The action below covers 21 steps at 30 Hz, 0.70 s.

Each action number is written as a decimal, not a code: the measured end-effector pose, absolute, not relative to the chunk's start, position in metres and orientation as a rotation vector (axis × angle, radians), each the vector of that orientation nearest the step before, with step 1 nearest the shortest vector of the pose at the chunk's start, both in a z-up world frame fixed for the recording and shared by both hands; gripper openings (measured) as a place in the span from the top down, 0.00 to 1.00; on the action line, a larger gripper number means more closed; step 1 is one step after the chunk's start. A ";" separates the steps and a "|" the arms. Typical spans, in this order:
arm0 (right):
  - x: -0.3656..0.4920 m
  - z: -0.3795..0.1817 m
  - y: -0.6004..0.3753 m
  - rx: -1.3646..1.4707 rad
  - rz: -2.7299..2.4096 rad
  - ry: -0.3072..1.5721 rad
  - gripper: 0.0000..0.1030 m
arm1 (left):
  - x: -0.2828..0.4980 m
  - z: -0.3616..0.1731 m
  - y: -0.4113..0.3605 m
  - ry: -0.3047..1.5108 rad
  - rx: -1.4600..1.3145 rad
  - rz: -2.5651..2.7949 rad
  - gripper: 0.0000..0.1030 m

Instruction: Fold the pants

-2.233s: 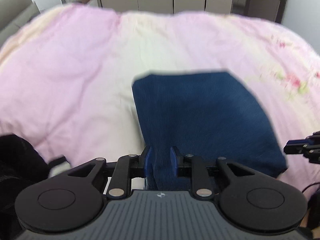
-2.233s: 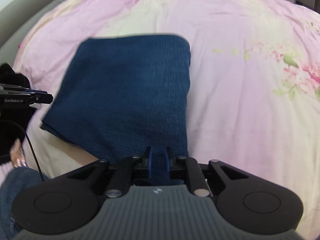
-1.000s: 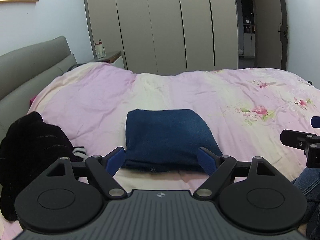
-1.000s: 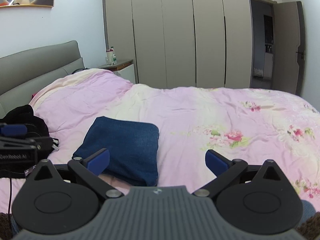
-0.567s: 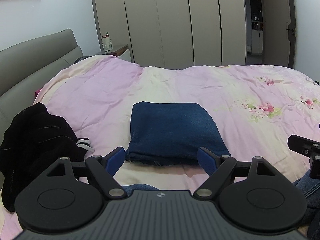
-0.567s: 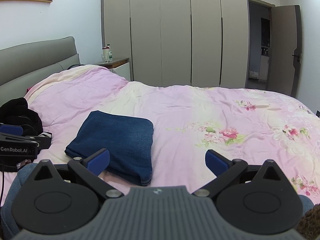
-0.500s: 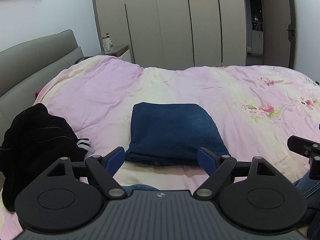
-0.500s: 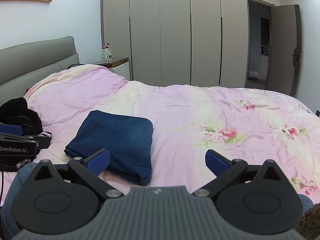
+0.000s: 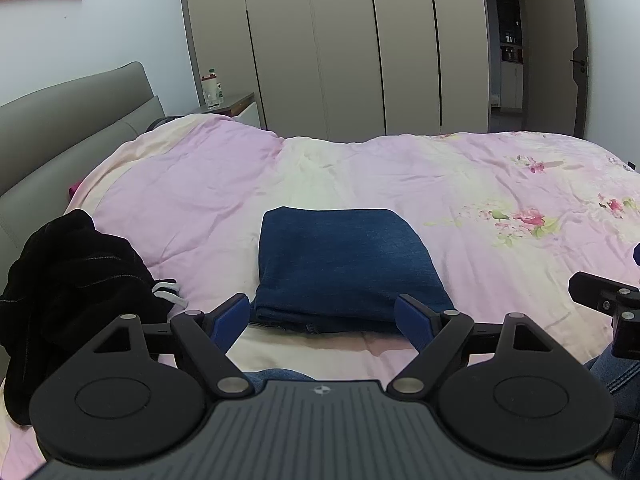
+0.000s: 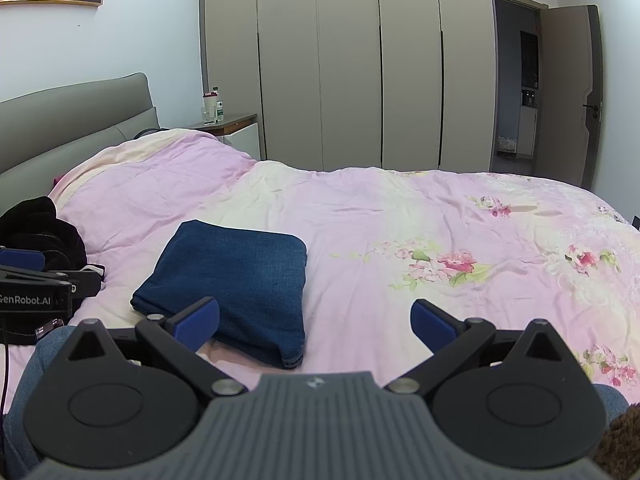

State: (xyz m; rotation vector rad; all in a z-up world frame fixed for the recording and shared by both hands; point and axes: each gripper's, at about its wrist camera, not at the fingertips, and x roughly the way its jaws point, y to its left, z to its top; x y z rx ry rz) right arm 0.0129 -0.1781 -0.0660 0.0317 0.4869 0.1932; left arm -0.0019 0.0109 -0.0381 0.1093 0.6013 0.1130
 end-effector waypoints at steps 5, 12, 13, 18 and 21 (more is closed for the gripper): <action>0.014 -0.067 -0.178 0.031 0.193 0.491 0.05 | -0.003 -0.037 0.010 0.596 0.110 0.115 0.07; 0.013 -0.066 -0.179 0.031 0.193 0.490 0.05 | -0.004 -0.037 0.011 0.598 0.110 0.113 0.07; 0.013 -0.066 -0.179 0.031 0.193 0.490 0.05 | -0.004 -0.037 0.011 0.598 0.110 0.112 0.07; 0.013 -0.067 -0.179 0.032 0.193 0.489 0.05 | -0.004 -0.037 0.010 0.595 0.111 0.112 0.07; 0.013 -0.066 -0.179 0.032 0.193 0.488 0.05 | -0.005 -0.037 0.010 0.596 0.111 0.113 0.07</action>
